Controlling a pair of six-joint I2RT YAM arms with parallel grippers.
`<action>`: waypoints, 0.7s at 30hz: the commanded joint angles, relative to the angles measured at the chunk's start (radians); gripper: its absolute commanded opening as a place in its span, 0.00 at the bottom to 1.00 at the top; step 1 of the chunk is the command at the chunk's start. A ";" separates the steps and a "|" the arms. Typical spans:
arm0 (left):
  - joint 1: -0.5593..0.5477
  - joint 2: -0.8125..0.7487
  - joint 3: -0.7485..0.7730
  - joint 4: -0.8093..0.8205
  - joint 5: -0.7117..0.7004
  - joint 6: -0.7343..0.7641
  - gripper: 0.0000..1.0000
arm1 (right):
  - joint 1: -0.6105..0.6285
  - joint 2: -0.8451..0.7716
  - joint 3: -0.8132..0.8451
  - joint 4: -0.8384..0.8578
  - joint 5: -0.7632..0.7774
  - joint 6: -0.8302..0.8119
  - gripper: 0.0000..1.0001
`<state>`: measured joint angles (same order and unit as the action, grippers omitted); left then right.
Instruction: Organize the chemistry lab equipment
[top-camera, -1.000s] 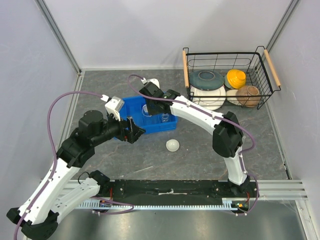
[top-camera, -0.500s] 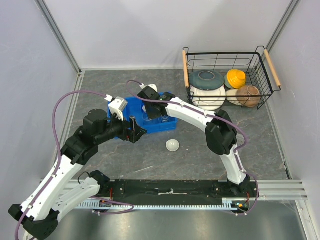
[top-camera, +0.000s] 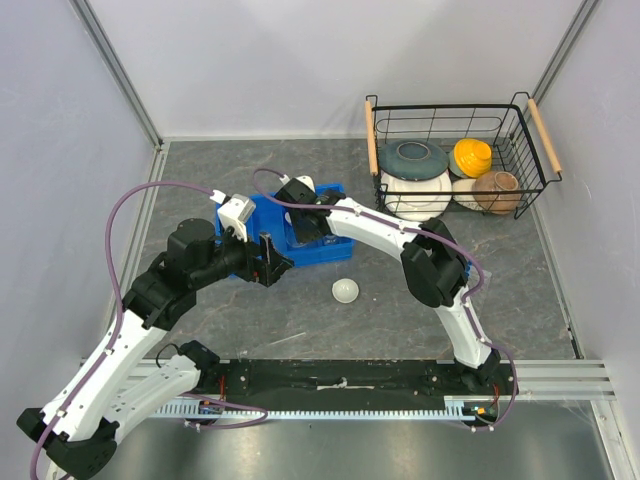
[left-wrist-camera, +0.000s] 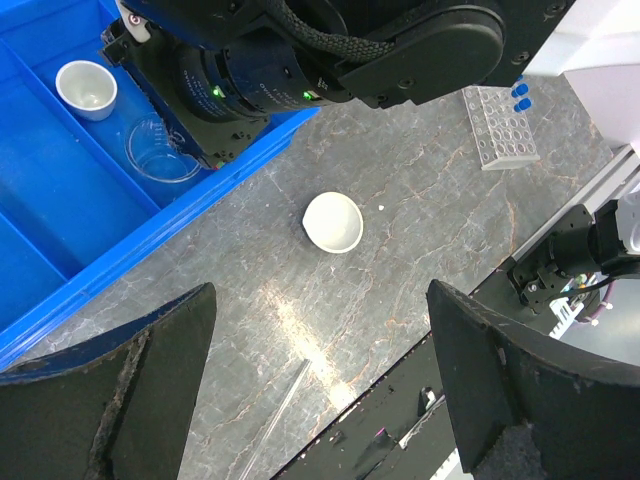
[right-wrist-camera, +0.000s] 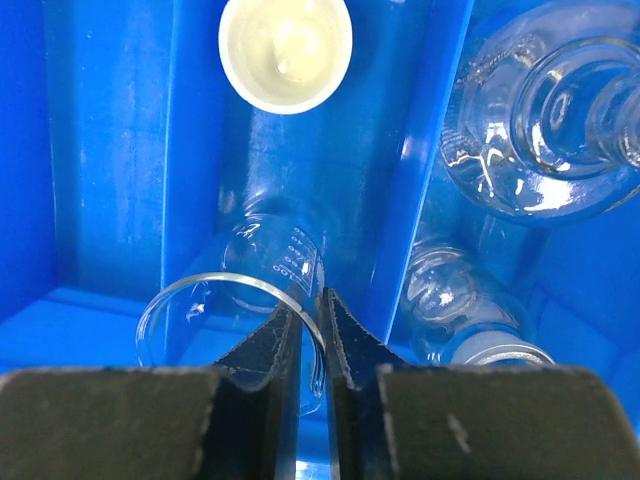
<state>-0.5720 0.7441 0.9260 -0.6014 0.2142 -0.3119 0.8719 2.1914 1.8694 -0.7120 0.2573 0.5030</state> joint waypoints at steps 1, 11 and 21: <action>-0.003 -0.006 -0.004 0.043 0.011 0.036 0.93 | -0.007 0.008 -0.007 0.029 -0.006 0.009 0.19; -0.003 0.003 -0.006 0.042 0.017 0.033 0.93 | -0.008 -0.001 -0.004 0.029 -0.003 0.012 0.37; -0.003 0.020 -0.009 0.046 0.021 0.033 0.93 | -0.002 -0.106 0.024 -0.023 0.092 -0.018 0.43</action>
<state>-0.5720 0.7609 0.9253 -0.5953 0.2165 -0.3119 0.8665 2.1895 1.8591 -0.7166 0.2714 0.5018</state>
